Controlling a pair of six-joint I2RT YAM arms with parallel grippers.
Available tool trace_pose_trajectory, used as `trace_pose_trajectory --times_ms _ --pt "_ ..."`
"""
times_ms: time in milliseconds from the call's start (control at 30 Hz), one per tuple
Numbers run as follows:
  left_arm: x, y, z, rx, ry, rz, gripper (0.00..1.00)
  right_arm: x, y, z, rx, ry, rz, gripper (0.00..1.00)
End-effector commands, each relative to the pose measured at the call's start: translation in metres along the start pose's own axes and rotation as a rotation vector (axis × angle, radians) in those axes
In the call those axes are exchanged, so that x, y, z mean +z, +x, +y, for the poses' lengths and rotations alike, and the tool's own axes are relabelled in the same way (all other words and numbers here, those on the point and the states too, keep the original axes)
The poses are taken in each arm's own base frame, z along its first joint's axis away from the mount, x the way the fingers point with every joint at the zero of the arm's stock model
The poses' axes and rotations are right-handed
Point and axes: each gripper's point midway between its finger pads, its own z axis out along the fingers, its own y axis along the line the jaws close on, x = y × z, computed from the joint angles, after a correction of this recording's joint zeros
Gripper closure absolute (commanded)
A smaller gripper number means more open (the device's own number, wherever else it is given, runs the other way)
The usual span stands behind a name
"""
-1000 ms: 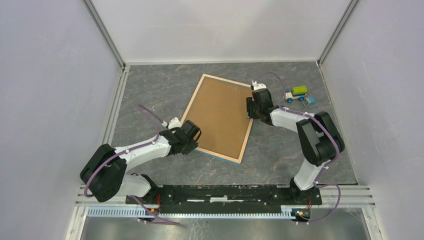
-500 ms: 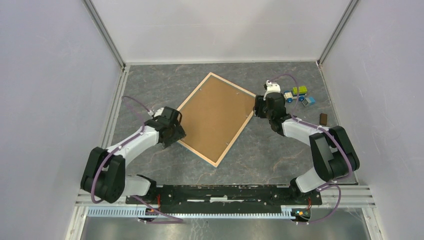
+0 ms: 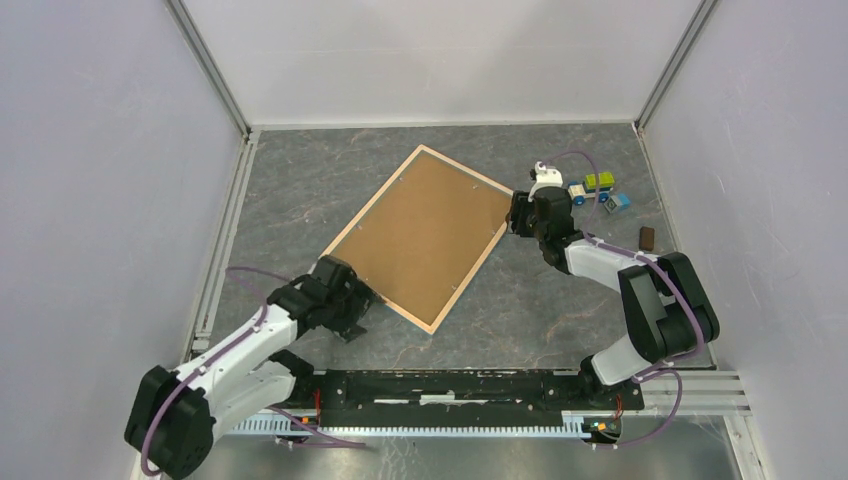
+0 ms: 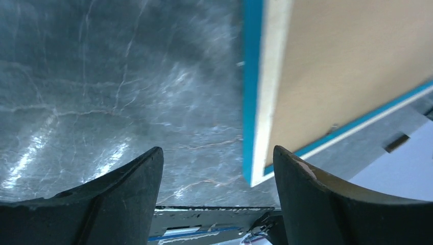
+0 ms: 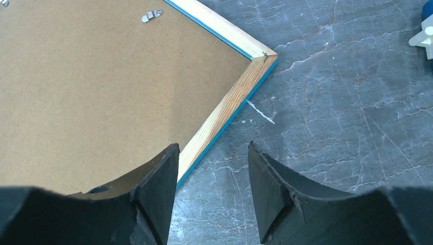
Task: Put the photo into the frame
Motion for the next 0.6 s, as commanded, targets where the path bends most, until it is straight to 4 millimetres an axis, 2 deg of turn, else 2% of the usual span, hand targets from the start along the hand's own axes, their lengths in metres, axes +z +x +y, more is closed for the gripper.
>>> trace_pose_trajectory --times_ms 0,133,233,400,533,567 --pt "0.018 0.021 -0.025 -0.168 0.075 0.067 0.16 -0.004 -0.015 0.003 0.026 -0.017 -0.061 0.43" --pt "0.041 0.037 -0.014 -0.115 -0.035 0.105 0.14 -0.002 -0.014 0.003 0.029 -0.017 -0.055 0.45" --pt "0.052 0.043 -0.005 -0.110 -0.096 0.086 0.19 -0.002 -0.013 0.002 0.031 -0.014 -0.054 0.46" --pt "0.060 0.037 0.005 -0.100 -0.187 -0.008 0.32 -0.002 -0.013 0.001 0.032 -0.010 -0.055 0.47" --pt "0.066 0.029 0.003 -0.066 -0.215 -0.064 0.42 -0.002 -0.013 -0.001 0.032 0.005 -0.054 0.47" --pt "0.067 0.027 0.003 -0.032 -0.226 -0.072 0.48 -0.002 -0.012 -0.004 0.031 0.017 -0.053 0.46"
